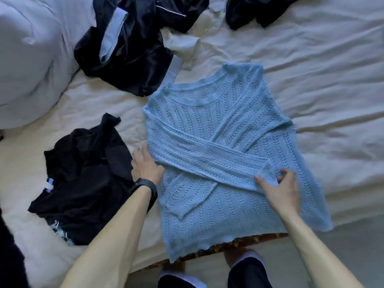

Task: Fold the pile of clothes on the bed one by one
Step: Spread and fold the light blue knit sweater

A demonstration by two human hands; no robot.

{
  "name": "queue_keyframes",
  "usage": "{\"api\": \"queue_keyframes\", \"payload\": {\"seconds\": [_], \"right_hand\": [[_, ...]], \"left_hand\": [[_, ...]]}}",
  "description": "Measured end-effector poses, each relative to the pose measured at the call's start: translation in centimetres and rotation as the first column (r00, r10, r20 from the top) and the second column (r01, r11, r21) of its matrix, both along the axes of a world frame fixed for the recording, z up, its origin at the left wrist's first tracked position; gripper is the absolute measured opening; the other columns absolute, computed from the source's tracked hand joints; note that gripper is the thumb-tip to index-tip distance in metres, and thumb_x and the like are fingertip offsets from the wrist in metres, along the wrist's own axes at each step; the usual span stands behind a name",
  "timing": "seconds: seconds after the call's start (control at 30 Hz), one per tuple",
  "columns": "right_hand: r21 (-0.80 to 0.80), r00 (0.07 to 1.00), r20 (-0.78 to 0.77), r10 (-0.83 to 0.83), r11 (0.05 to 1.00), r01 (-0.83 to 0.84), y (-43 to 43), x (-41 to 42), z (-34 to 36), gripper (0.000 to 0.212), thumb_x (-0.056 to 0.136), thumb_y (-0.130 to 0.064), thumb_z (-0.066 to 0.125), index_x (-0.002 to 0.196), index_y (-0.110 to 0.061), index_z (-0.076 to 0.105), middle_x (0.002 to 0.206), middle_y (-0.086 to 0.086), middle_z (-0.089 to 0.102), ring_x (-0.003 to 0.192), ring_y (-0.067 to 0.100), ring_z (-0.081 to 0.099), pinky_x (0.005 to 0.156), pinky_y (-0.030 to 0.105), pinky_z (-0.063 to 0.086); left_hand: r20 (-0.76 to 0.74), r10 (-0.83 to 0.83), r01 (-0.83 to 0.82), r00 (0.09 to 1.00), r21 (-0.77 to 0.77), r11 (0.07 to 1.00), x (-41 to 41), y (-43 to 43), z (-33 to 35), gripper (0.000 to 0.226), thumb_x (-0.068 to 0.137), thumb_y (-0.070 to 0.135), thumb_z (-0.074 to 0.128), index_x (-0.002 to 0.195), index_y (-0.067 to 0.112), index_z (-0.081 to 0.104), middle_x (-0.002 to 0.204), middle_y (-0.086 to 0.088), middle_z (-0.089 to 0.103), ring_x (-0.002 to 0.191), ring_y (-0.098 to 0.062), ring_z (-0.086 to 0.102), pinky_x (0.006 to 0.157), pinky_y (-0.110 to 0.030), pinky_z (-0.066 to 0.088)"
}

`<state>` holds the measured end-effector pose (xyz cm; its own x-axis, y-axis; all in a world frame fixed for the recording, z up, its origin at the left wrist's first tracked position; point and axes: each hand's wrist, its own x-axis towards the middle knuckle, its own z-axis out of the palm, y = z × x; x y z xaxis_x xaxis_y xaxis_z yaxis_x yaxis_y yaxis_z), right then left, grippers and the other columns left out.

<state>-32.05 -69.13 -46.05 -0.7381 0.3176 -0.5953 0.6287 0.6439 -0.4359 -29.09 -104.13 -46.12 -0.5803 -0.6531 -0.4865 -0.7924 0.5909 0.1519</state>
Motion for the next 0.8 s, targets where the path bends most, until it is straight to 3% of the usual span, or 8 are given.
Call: {"api": "queue_keyframes", "payload": {"seconds": [0.1,0.2,0.33,0.4,0.5,0.57,0.67,0.8], "right_hand": [[0.003,0.997,-0.077,0.000,1.000,0.000,1.2,0.0,-1.1,0.034,0.094,-0.030,0.067,0.121,-0.015,0.054,0.104,0.005,0.066,0.103,0.031,0.062,0.081,0.035,0.039],[0.025,0.986,-0.164,-0.041,0.999,0.046,3.1,0.2,-1.0,0.018,0.099,-0.019,0.056,0.116,-0.016,0.061,0.097,0.004,0.067,0.097,0.030,0.064,0.080,0.036,0.040],[0.000,0.960,-0.183,-0.211,0.977,0.215,4.7,0.7,-0.6,0.051,0.090,-0.053,0.049,0.117,-0.011,0.058,0.102,0.008,0.068,0.100,0.034,0.065,0.089,0.041,0.045],[-0.008,0.987,-0.154,-0.035,0.999,0.034,4.3,1.3,0.2,0.074,0.085,-0.073,0.054,0.127,-0.013,0.053,0.114,0.004,0.062,0.106,0.027,0.061,0.096,0.043,0.047],[0.068,0.963,-0.107,0.245,0.969,-0.239,3.6,2.0,-0.1,0.077,0.085,-0.058,0.072,0.141,-0.014,0.043,0.135,0.003,0.052,0.124,0.021,0.050,0.105,0.042,0.041],[0.047,0.988,-0.097,0.124,0.992,-0.120,3.6,1.3,-0.7,0.061,0.093,-0.039,0.069,0.139,-0.008,0.044,0.136,0.013,0.056,0.124,0.031,0.054,0.098,0.040,0.040],[-0.023,0.980,-0.109,-0.168,0.986,0.166,4.5,0.2,-1.0,0.025,0.099,-0.024,0.060,0.118,-0.007,0.057,0.108,0.014,0.064,0.106,0.037,0.060,0.079,0.035,0.035],[0.028,0.953,-0.151,-0.264,0.962,0.271,7.2,0.6,-1.0,0.016,0.098,-0.020,0.058,0.110,-0.010,0.056,0.096,0.009,0.060,0.097,0.036,0.059,0.078,0.036,0.036]], "left_hand": [[-0.037,-0.015,0.015,0.999,0.005,1.000,-0.6,-1.6,-1.6,0.073,0.082,0.013,0.059,0.147,0.024,0.029,0.134,-0.020,0.048,0.114,-0.042,0.054,0.092,-0.052,0.049],[-0.094,0.037,-0.038,0.995,-0.008,0.999,-1.1,-2.0,-2.6,0.056,0.089,0.017,0.056,0.142,0.023,0.040,0.128,-0.018,0.057,0.115,-0.040,0.056,0.092,-0.048,0.048],[-0.145,0.046,-0.052,0.988,-0.038,0.998,-0.9,-1.2,-2.7,0.039,0.090,0.013,0.051,0.129,0.016,0.051,0.123,-0.020,0.057,0.111,-0.041,0.056,0.089,-0.048,0.046],[-0.175,0.050,-0.055,0.983,-0.020,0.998,-0.5,-0.9,-3.0,0.037,0.089,0.012,0.052,0.126,0.013,0.051,0.118,-0.021,0.057,0.108,-0.041,0.056,0.088,-0.048,0.046],[-0.199,0.121,-0.114,0.972,0.046,0.992,-0.1,-0.6,-3.4,0.045,0.088,0.011,0.057,0.132,0.012,0.049,0.119,-0.021,0.060,0.112,-0.039,0.056,0.093,-0.043,0.044],[-0.204,0.209,-0.200,0.957,0.063,0.978,0.1,-0.7,-3.4,0.046,0.090,0.013,0.058,0.135,0.011,0.048,0.119,-0.021,0.063,0.114,-0.039,0.056,0.095,-0.042,0.044],[-0.229,0.252,-0.258,0.940,0.004,0.966,0.3,-0.8,-2.8,0.035,0.092,0.010,0.053,0.127,0.010,0.054,0.116,-0.024,0.062,0.110,-0.042,0.056,0.094,-0.043,0.043],[-0.275,0.226,-0.245,0.935,-0.034,0.969,1.4,-1.2,-2.1,0.025,0.090,0.009,0.051,0.114,0.010,0.057,0.118,-0.020,0.053,0.101,-0.038,0.056,0.089,-0.041,0.043]]}}
